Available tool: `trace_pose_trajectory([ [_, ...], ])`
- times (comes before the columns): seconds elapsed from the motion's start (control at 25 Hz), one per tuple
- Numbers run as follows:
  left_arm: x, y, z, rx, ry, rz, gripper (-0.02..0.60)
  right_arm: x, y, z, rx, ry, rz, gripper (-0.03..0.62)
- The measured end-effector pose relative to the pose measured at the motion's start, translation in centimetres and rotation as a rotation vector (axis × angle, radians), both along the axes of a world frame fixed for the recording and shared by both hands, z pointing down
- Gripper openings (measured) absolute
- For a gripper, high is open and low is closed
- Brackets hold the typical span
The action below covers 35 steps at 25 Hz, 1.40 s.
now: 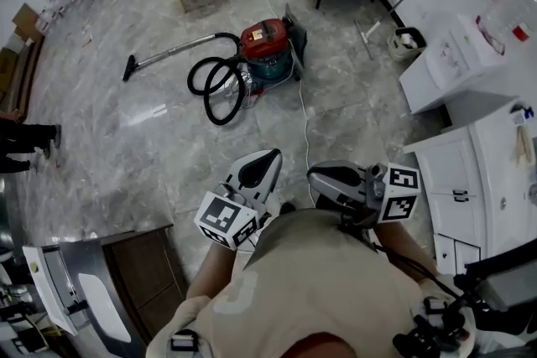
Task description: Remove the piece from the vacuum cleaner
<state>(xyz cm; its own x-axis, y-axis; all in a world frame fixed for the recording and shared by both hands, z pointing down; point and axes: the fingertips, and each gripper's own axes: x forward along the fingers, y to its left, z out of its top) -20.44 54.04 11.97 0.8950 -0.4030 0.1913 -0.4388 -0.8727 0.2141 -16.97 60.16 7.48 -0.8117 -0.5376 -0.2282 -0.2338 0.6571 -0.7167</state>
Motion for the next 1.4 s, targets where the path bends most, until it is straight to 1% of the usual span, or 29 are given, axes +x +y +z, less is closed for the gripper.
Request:
trace_pose_trajectory([
  [0.12, 2.3, -0.3, 0.1, 0.028, -0.050, 0.047, 0.003, 1.6, -0.7, 0.2, -0.008, -0.024, 0.025, 0.003],
  [0.2, 3.6, -0.7, -0.2, 0.045, -0.068, 0.068, 0.003, 2.6, -1.4, 0.0, -0.010, -0.049, 0.036, 0.003],
  [0.32, 6.5, -1.9, -0.2, 0.043, -0.094, 0.078, 0.003, 5.9, -3.2, 0.1, -0.016, -0.088, 0.050, 0.003],
  [0.52, 10.3, -3.9, -0.2, 0.040, -0.152, 0.057, 0.003, 10.3, -6.0, 0.1, -0.009, -0.128, 0.037, 0.003],
  [0.64, 12.2, -4.8, -0.6, 0.048, -0.159, 0.028, 0.003, 12.6, -7.6, -0.2, -0.004, -0.138, 0.023, 0.003],
  [0.76, 14.0, -5.8, -0.8, 0.060, -0.154, -0.016, 0.003, 14.5, -9.0, -0.3, -0.001, -0.138, -0.018, 0.003],
  [1.0, 16.0, -7.4, -1.2, 0.053, -0.148, -0.120, 0.003, 16.6, -10.7, 0.2, 0.007, -0.123, -0.106, 0.003],
  [1.16, 15.9, -8.1, -0.7, 0.039, -0.179, -0.153, 0.003, 16.7, -11.3, 0.5, -0.002, -0.140, -0.157, 0.003],
  [1.28, 16.1, -8.8, -0.1, 0.020, -0.188, -0.152, 0.003, 17.4, -11.6, 0.8, -0.005, -0.144, -0.138, 0.003],
  [1.4, 16.8, -9.6, -0.1, 0.030, -0.174, -0.118, 0.003, 18.3, -12.3, 1.6, -0.038, -0.157, -0.087, 0.003],
])
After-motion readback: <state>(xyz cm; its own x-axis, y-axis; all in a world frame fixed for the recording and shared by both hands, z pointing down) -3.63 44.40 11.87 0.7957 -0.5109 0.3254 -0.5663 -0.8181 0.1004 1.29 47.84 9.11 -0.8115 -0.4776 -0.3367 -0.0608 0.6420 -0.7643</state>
